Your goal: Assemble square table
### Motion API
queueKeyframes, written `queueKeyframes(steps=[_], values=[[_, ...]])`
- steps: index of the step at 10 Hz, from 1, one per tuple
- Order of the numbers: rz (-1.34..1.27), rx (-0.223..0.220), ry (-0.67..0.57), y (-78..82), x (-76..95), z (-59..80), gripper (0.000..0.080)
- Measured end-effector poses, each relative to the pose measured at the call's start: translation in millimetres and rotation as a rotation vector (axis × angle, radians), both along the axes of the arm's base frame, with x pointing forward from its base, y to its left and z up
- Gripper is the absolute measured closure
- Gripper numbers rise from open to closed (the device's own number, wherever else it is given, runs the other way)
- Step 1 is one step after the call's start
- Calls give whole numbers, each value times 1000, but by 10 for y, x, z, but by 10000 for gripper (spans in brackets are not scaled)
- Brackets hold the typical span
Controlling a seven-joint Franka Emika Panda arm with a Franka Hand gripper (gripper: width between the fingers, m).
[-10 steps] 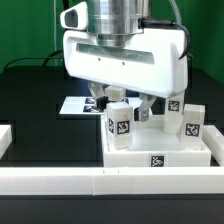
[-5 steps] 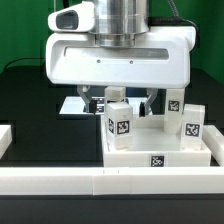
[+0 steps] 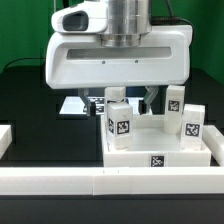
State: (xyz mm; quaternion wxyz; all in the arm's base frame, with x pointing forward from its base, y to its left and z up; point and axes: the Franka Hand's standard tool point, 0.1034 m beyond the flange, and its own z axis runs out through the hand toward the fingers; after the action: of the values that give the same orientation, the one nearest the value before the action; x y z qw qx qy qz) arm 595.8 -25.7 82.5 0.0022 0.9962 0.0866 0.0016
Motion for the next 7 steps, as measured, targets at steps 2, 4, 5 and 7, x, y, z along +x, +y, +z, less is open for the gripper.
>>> queueKeyframes(steps=[2,4,5,7], values=[[-10,0,0,-3,-1,-1,291],[-24,0,0,-2,-1,-1,478],[-25,0,0,-2,0,-1,514],[-161,2,0,1,-1,-3,514]])
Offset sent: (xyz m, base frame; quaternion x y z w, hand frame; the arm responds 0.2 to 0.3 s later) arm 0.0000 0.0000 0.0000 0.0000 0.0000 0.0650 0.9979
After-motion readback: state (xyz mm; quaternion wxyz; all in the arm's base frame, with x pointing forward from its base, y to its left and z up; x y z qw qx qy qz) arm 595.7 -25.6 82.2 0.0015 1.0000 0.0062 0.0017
